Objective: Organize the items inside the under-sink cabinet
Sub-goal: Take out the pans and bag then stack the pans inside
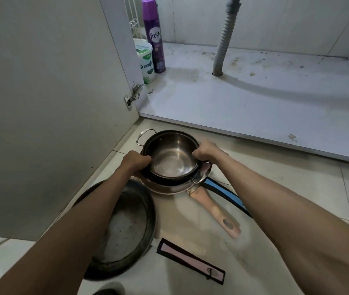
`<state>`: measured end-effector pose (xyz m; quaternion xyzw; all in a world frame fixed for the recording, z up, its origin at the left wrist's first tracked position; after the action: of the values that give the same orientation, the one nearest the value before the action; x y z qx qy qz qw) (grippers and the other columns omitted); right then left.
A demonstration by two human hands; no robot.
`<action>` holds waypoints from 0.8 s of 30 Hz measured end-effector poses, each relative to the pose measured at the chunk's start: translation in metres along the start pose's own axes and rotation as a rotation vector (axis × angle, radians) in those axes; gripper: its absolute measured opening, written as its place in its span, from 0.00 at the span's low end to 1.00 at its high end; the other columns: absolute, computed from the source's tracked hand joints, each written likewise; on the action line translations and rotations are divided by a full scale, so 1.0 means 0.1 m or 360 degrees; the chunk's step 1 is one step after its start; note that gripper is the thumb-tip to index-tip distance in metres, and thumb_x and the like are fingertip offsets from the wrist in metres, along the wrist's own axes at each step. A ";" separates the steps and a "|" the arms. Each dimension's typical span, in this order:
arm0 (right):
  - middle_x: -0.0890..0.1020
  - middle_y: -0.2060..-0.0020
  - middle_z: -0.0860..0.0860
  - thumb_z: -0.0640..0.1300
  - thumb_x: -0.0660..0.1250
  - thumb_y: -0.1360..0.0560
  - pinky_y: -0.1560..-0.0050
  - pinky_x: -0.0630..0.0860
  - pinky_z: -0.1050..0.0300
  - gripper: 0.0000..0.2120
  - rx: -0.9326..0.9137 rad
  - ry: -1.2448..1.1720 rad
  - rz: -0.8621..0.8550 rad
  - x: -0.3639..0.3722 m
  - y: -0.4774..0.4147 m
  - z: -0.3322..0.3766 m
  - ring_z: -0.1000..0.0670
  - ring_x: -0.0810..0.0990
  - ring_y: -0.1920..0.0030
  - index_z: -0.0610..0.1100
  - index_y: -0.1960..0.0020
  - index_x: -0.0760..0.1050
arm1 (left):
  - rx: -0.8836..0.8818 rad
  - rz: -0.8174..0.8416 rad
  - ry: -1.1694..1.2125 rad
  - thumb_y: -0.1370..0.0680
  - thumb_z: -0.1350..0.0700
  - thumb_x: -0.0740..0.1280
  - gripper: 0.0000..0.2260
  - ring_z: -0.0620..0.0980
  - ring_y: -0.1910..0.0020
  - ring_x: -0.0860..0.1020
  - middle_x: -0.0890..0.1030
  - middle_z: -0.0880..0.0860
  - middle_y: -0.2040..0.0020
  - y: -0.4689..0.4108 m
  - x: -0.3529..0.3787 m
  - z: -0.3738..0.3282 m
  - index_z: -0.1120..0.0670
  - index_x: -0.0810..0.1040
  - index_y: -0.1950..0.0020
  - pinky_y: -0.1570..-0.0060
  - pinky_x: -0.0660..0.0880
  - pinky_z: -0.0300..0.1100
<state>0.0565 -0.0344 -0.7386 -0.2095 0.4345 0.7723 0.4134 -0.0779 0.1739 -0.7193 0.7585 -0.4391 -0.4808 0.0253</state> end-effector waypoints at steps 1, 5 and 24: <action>0.82 0.55 0.43 0.42 0.67 0.26 0.60 0.77 0.55 0.06 -0.0004 0.0009 -0.0007 0.01 -0.01 0.00 0.46 0.81 0.62 0.40 0.51 0.77 | 0.0003 0.0006 -0.0023 0.26 0.55 0.66 0.11 0.56 0.56 0.77 0.75 0.55 0.62 -0.01 0.02 0.01 0.58 0.70 0.64 0.55 0.75 0.46; 0.82 0.53 0.44 0.43 0.69 0.28 0.67 0.72 0.60 0.09 0.0003 0.0081 -0.0048 0.05 -0.03 0.01 0.45 0.80 0.60 0.41 0.49 0.79 | 0.0007 0.0042 -0.0078 0.26 0.55 0.67 0.11 0.57 0.55 0.78 0.75 0.55 0.63 -0.11 0.06 0.08 0.58 0.70 0.63 0.53 0.77 0.47; 0.58 0.26 0.40 0.55 0.69 0.27 0.38 0.71 0.42 0.45 -0.0071 0.0058 -0.0353 0.14 -0.03 -0.05 0.35 0.66 0.31 0.52 0.21 0.44 | 0.0206 -0.0311 -0.0509 0.28 0.50 0.71 0.31 0.63 0.37 0.71 0.70 0.63 0.36 -0.30 0.04 0.08 0.64 0.64 0.33 0.46 0.71 0.51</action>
<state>0.0508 -0.0317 -0.7519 -0.2794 0.3989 0.7273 0.4835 -0.0637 0.1926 -0.7404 0.7115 -0.3916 -0.5663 -0.1405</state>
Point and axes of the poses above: each hand's wrist, its own y-axis away from the middle knuckle, its own x-axis out of the palm, z = x × y, the point moved 8 cm from there along -y, towards the middle knuckle
